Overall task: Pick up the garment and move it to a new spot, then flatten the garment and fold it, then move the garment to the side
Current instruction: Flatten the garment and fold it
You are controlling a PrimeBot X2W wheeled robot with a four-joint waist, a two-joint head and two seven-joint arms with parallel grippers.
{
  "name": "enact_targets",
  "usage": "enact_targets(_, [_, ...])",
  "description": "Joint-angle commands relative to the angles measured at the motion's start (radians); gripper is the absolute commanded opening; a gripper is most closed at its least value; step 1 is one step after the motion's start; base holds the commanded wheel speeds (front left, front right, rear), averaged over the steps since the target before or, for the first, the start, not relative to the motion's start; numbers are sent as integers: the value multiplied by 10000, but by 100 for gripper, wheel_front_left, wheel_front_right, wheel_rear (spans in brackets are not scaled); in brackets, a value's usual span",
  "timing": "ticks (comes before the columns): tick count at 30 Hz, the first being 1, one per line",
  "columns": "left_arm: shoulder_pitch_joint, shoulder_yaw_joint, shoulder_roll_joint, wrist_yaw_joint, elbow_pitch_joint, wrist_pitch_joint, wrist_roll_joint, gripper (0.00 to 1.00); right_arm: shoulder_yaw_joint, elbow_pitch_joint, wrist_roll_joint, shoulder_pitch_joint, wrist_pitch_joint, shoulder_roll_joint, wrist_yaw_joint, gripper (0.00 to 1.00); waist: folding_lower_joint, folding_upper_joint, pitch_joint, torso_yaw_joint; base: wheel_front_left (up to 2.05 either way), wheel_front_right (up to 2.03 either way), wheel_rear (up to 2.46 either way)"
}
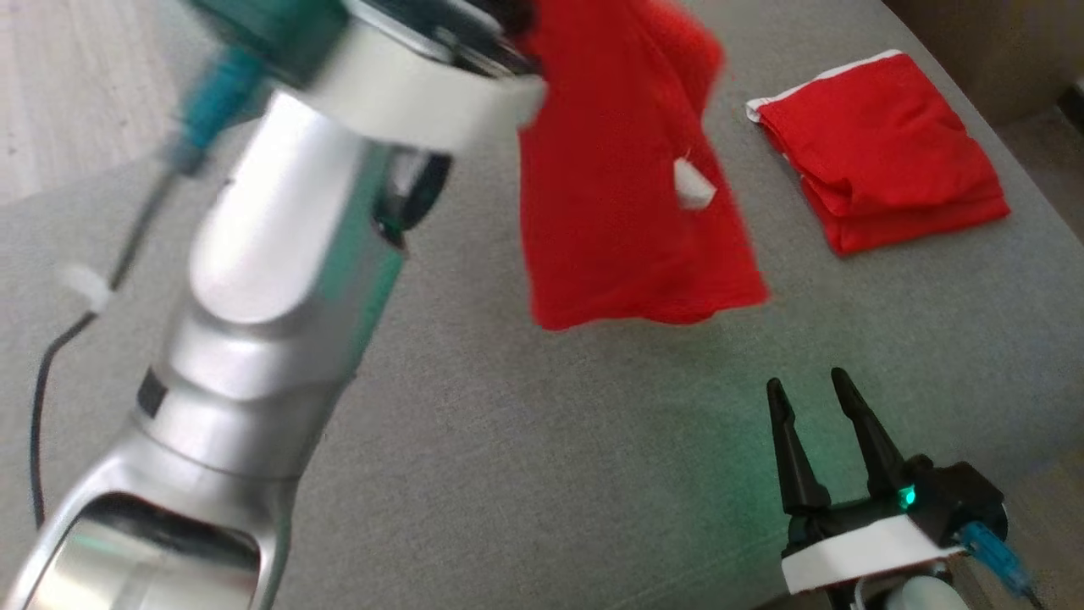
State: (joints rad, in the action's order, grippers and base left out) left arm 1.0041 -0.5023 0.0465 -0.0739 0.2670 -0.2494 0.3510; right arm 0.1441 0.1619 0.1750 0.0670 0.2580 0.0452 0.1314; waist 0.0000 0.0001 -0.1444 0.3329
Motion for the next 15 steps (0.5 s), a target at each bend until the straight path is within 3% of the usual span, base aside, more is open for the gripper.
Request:
enact_targets(1, [-205,530,218,102,-118,101,370,0,200,-265,6,-296,38,51,-7,100,0,-1,87,-84,0,0,0])
enact_targets(4, [-1288,827,482,300,12,440,871,0,176,-281,37,-226,38,51,-7,100,0,-1,130,-239,0,0,0])
enact_targets(9, [-4667,1106,906,998,407,253,1303,0,136,-372,51,-217,38,51,-7,100,0,-1,-77,-563,0,0,0])
enact_targets(15, [-7969,1835,594,1443,142,-114,1439,0,-174,-409,-183,-126,38,97,-7,100,0,-1,-362,-1517,0,0,0])
